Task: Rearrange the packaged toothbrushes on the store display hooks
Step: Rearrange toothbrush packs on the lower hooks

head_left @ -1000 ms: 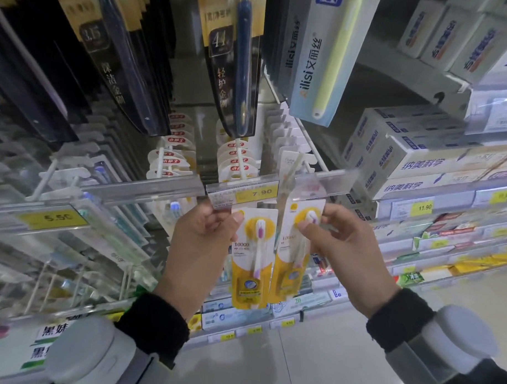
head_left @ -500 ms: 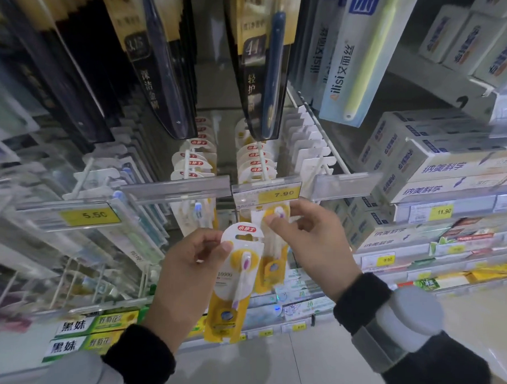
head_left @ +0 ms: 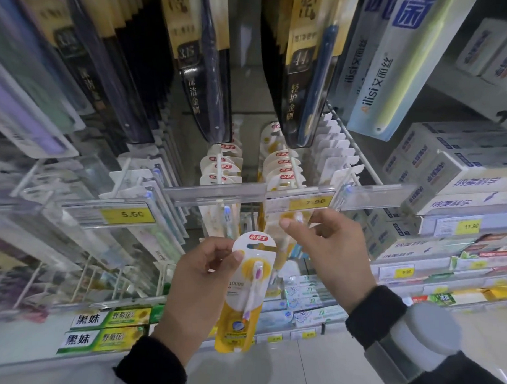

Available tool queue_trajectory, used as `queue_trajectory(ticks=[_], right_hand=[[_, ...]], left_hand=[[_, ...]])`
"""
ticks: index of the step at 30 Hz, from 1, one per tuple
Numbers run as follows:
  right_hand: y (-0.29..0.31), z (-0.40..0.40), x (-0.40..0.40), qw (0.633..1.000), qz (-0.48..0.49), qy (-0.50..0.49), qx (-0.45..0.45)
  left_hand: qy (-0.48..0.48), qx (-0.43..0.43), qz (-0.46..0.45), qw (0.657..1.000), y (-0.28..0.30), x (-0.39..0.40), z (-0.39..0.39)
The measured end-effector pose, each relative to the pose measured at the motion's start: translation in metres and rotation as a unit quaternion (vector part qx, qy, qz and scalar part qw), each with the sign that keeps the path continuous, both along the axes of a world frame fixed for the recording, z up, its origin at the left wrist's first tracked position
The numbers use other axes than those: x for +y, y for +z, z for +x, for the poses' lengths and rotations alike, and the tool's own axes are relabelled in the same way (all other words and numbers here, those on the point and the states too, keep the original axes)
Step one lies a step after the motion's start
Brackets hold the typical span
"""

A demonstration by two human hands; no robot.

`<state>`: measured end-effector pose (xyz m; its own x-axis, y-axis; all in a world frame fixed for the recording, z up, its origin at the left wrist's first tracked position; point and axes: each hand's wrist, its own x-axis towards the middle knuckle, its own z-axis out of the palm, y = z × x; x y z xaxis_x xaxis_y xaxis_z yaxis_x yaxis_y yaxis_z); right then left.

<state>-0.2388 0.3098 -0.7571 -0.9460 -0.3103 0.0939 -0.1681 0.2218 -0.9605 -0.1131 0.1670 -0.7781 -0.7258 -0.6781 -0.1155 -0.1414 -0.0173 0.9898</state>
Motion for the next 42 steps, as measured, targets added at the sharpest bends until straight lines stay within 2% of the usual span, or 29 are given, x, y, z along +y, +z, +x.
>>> queue_trajectory(ticks=[12,19,23,28,31,34,36,40,42], right_hand=[[0.005,0.008,-0.001,0.999,0.037,0.026,0.007],[0.006,-0.008,-0.007,0.998,0.068,-0.002,-0.001],[0.006,-0.016,-0.015,0.991,0.133,-0.003,0.031],[-0.002,-0.007,-0.009,0.974,0.221,0.024,-0.037],[-0.019,0.011,0.004,0.982,0.175,0.035,-0.055],[-0.020,0.031,0.001,0.977,0.067,0.159,-0.128],[-0.020,0.033,-0.004,0.967,0.043,0.210,-0.138],[-0.020,0.028,-0.012,0.969,0.038,0.225,-0.096],[-0.017,0.029,-0.013,0.972,0.029,0.210,-0.098]], left_hand=[[-0.026,0.010,-0.025,0.999,0.006,-0.005,0.001],[-0.032,0.002,-0.038,0.999,0.007,-0.004,0.001],[-0.031,0.010,-0.026,0.999,0.006,-0.005,0.000],[-0.042,0.028,-0.015,0.999,0.011,-0.009,0.001],[-0.046,0.042,0.000,0.998,0.014,-0.011,0.002],[-0.026,0.052,-0.019,0.998,0.016,-0.012,0.000],[-0.022,0.062,0.000,0.998,0.020,-0.013,-0.001],[-0.042,0.061,0.025,0.997,0.029,-0.021,0.004],[-0.007,0.069,0.007,0.998,0.029,-0.029,0.009]])
